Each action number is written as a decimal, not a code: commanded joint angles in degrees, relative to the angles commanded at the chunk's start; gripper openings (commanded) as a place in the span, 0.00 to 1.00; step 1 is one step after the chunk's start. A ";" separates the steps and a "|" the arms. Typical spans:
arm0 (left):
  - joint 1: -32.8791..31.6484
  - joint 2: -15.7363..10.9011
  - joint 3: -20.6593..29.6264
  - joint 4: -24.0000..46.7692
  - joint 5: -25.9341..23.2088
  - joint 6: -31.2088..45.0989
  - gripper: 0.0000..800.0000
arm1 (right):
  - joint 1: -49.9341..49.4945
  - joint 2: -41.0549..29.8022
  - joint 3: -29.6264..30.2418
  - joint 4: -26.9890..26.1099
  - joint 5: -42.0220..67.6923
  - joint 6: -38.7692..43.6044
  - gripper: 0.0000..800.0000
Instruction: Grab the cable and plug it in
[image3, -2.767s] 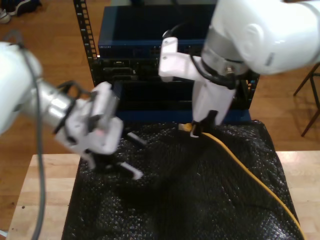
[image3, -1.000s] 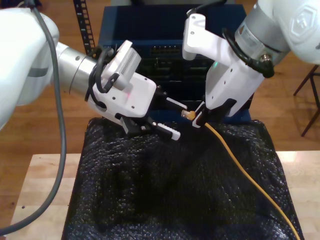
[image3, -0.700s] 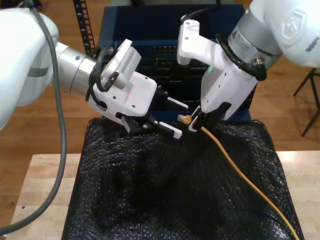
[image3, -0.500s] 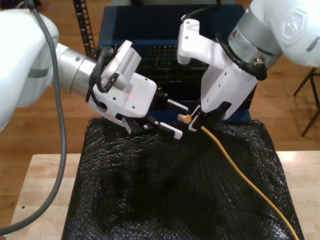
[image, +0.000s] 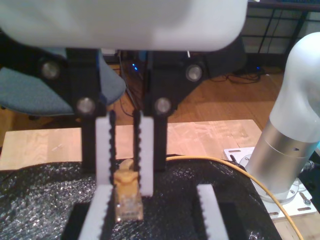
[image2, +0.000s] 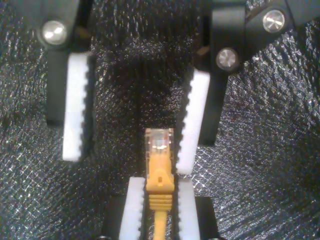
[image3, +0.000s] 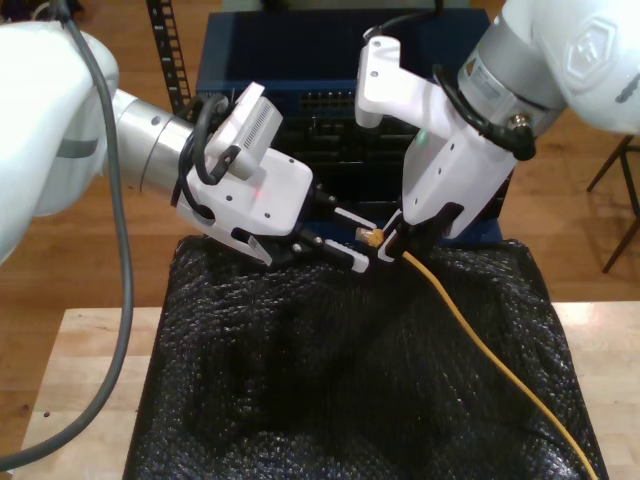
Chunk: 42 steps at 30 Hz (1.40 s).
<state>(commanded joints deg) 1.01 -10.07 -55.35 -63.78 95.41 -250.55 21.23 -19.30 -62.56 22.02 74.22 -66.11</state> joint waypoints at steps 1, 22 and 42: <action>-0.09 0.00 0.09 -0.09 0.00 0.00 0.40 | 0.00 0.00 0.00 0.00 0.00 0.00 0.00; 0.00 0.00 0.70 -1.49 -0.88 0.09 0.25 | 0.18 0.00 0.00 0.00 0.09 0.00 0.00; 1.67 -0.09 1.58 -2.46 -2.37 0.09 0.00 | 0.35 0.00 0.09 0.00 0.26 0.00 0.24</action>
<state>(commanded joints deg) 2.68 -10.15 -53.77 -66.24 93.03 -250.46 21.58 -19.30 -62.47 22.02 74.48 -66.11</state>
